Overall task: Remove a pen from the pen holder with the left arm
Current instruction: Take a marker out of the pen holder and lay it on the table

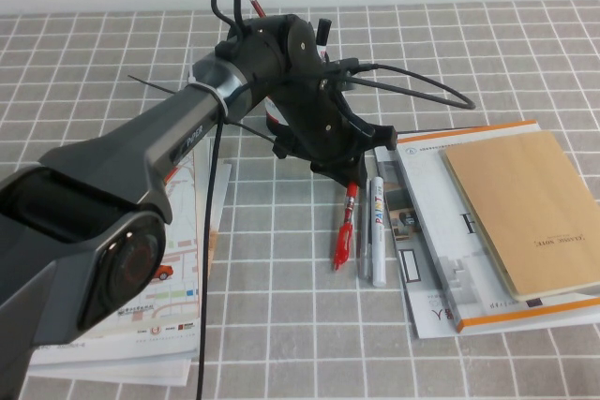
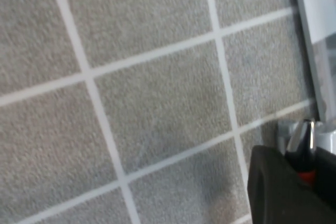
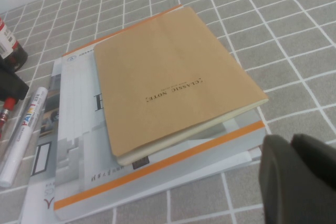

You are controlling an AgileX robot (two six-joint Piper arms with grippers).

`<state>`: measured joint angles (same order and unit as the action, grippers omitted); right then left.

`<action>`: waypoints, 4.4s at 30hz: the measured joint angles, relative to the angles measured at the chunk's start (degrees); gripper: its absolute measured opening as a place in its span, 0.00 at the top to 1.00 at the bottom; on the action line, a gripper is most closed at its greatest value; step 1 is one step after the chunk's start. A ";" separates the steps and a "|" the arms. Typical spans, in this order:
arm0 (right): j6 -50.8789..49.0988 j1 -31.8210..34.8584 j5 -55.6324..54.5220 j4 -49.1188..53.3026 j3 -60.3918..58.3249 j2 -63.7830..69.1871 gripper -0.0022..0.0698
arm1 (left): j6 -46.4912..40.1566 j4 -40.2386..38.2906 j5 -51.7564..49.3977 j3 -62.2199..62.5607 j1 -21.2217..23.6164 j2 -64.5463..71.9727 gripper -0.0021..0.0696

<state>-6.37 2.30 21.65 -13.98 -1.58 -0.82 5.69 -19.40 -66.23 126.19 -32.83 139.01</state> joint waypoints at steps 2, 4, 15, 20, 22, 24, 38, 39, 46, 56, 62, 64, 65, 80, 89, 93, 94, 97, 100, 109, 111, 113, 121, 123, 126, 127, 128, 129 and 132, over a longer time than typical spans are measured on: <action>0.00 0.00 0.00 0.00 0.00 0.00 0.99 | 0.03 0.00 0.13 0.00 0.30 0.00 0.88; 0.00 0.00 0.00 0.00 0.00 0.00 0.99 | 0.03 0.00 0.34 0.00 0.50 0.00 0.88; 0.00 0.00 0.00 0.00 0.00 0.00 0.99 | 0.13 -0.12 0.46 0.00 0.83 0.24 0.67; 0.00 0.00 0.00 0.00 0.00 0.00 0.99 | 0.13 -1.23 0.36 0.00 0.83 0.62 0.56; 0.00 0.00 0.00 0.00 0.00 0.00 0.99 | 0.13 -1.23 0.36 0.00 0.83 0.62 0.55; 0.00 0.00 0.00 0.00 0.00 0.00 0.99 | 0.13 -0.79 0.36 0.08 0.56 0.62 0.55; 0.00 0.00 0.00 0.00 0.00 0.00 0.99 | -4.57 12.31 1.05 -0.39 -6.14 -12.96 0.91; 0.00 0.00 0.00 0.00 0.00 0.00 0.99 | -5.69 13.37 1.84 -1.25 -6.74 -14.78 0.93; 0.00 0.00 0.00 0.00 0.00 0.00 0.99 | -10.24 17.20 13.65 -20.19 -9.10 -31.29 0.97; 0.00 0.00 0.00 0.00 0.00 0.00 0.99 | -8.89 17.67 27.57 -55.58 -9.23 -59.55 0.97; 0.00 0.00 0.00 0.00 0.00 0.00 0.99 | -8.31 17.89 28.71 -65.27 -9.23 -72.22 0.97; 0.00 0.00 0.00 0.00 0.00 0.00 0.99 | -8.07 17.89 27.47 -67.16 -9.23 -74.97 0.97; 0.00 0.00 0.00 0.00 0.00 0.00 0.99 | -8.03 17.89 26.23 -67.85 -9.23 -76.04 0.97; 0.00 0.00 0.00 0.00 0.00 0.00 0.99 | -6.43 23.78 10.36 -69.14 -9.26 -84.16 0.97; 0.00 0.00 0.00 0.00 0.00 0.00 0.99 | -9.03 27.18 38.91 -88.84 -3.60 -102.60 0.97; 0.00 0.00 0.00 0.00 0.00 0.00 0.99 | -9.58 25.77 56.03 -104.98 5.48 -111.99 0.97; 0.00 0.00 0.00 0.00 0.00 0.00 0.99 | -9.73 25.62 58.85 -108.12 7.58 -113.98 0.97; 0.00 0.00 0.00 0.00 0.00 0.00 0.99 | -9.88 25.39 66.23 -117.87 12.37 -121.59 0.97; 0.00 0.00 0.00 0.00 0.00 0.00 0.99 | -9.42 25.24 68.48 -125.18 16.92 -128.94 0.97; 0.00 0.00 0.00 0.00 0.00 0.00 0.99 | -6.51 22.65 58.34 -127.56 27.96 -138.83 0.97; 0.00 0.00 0.00 0.00 0.00 0.00 0.99 | -6.27 22.49 55.73 -127.56 28.20 -139.09 0.97; 0.00 0.00 0.00 0.00 0.00 0.00 0.99 | -6.33 21.96 53.11 -127.56 28.20 -139.20 0.97; 0.00 0.00 0.00 0.00 0.00 0.00 0.99 | -7.56 17.19 45.86 -127.65 28.20 -139.20 0.97; 0.00 0.00 0.00 0.00 0.00 0.00 0.99 | -7.65 16.71 45.65 -127.65 28.20 -139.20 0.97; 0.00 0.00 0.00 0.00 0.00 0.00 0.99 | -7.65 16.47 45.65 -127.65 28.20 -139.20 0.97; 0.00 0.00 0.00 0.00 0.00 0.00 0.99 | -7.65 16.44 45.62 -127.65 28.20 -139.20 0.97; 0.00 0.00 0.00 0.00 0.00 0.00 0.99 | -7.65 16.34 45.52 -127.65 28.20 -139.20 0.97; 0.00 0.00 0.00 0.00 0.00 0.00 0.99 | -7.65 16.35 45.52 -127.65 28.20 -139.20 0.97; 0.00 0.00 0.00 0.00 0.00 0.00 0.99 | -7.65 16.35 45.50 -127.65 28.20 -139.20 0.97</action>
<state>-6.37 2.30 21.65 -13.98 -1.58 -0.82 -1.96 -3.05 -20.73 -1.46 -4.63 -0.19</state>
